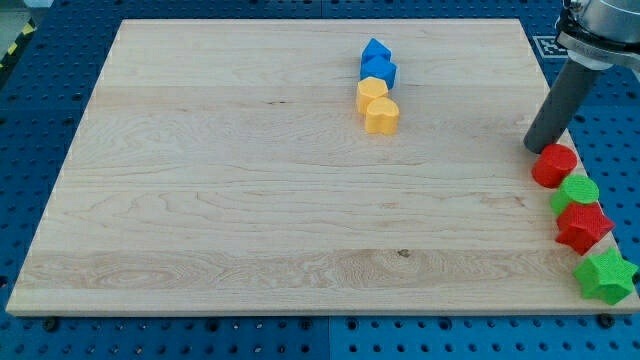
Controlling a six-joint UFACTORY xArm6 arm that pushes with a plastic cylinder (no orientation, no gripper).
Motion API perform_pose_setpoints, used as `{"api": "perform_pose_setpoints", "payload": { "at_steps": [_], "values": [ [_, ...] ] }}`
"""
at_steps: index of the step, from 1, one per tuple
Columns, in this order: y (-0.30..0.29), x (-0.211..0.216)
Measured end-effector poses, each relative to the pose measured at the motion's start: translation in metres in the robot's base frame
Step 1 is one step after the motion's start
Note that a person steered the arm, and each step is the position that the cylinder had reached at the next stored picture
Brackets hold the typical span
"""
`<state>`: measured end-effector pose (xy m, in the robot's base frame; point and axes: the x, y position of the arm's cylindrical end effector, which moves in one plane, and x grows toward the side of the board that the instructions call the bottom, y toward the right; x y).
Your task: Push yellow heart towards right center
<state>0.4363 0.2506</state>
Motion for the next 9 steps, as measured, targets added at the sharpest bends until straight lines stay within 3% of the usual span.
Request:
{"api": "perform_pose_setpoints", "payload": {
  "at_steps": [2,6,7,9],
  "values": [
    [-0.030,0.000],
    [-0.230,-0.008],
    [-0.247,-0.048],
    [-0.167,-0.046]
  ]
}}
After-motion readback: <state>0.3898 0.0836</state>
